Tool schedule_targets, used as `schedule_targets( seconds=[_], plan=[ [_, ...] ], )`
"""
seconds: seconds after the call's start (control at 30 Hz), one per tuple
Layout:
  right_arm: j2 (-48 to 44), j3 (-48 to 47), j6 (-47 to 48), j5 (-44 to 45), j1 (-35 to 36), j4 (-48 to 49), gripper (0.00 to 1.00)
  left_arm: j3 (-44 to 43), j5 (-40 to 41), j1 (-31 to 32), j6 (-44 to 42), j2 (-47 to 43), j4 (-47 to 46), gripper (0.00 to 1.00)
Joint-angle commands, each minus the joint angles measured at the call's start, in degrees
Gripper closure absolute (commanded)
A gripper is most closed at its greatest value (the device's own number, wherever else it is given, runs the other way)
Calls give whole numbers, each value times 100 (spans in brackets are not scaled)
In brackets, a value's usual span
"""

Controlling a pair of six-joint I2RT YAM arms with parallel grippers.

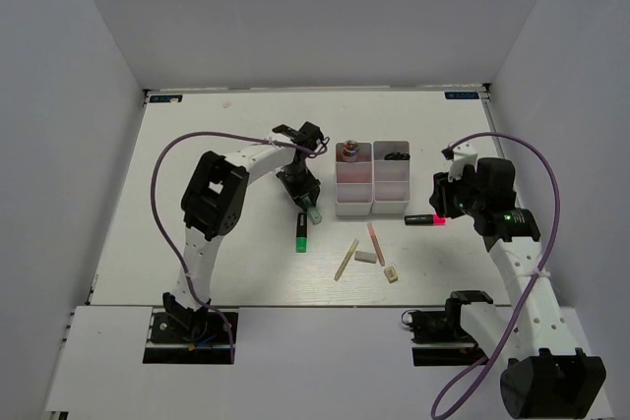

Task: Sort the stationery into containers
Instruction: Pick up the stationery from the center of the board, then place the stationery in the storage box.

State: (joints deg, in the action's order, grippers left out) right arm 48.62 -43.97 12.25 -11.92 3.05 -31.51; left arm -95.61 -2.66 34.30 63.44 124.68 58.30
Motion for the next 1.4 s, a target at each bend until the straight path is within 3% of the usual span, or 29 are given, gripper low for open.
schedule_targets(
  seconds=[0.0, 0.17, 0.33, 0.47, 0.8, 0.93, 1.07, 1.17, 1.37],
  plan=[
    [-116, 46, 5, 67, -15, 215, 56, -361, 116, 50, -252, 161, 339, 65],
    [-142, 46, 5, 67, -15, 224, 56, -258, 64, 50, -446, 4, 376, 90],
    [-151, 55, 5, -3, -15, 224, 56, 25, -25, -3, -762, -776, 138, 98],
    [-142, 37, 5, -12, 3, 198, 56, 87, 55, 6, -763, -1331, 50, 100],
    [-142, 55, -47, -56, -15, 224, 56, 1115, 213, 392, 424, -2492, -1567, 100],
    [-125, 46, -47, -65, -6, 189, 56, 1475, 1450, 814, 1028, -2756, -2435, 100],
    [-151, 46, -65, -38, -15, 215, 56, 924, 2495, 1200, 1284, -2546, -2359, 100],
    [-160, 46, -56, -21, -15, 215, 56, 537, 2682, 1245, 1451, -2361, -2324, 100],
    [-178, 55, -47, -38, -24, 224, 56, 560, 2920, 1263, 1934, -2159, -2455, 100]
  ],
)
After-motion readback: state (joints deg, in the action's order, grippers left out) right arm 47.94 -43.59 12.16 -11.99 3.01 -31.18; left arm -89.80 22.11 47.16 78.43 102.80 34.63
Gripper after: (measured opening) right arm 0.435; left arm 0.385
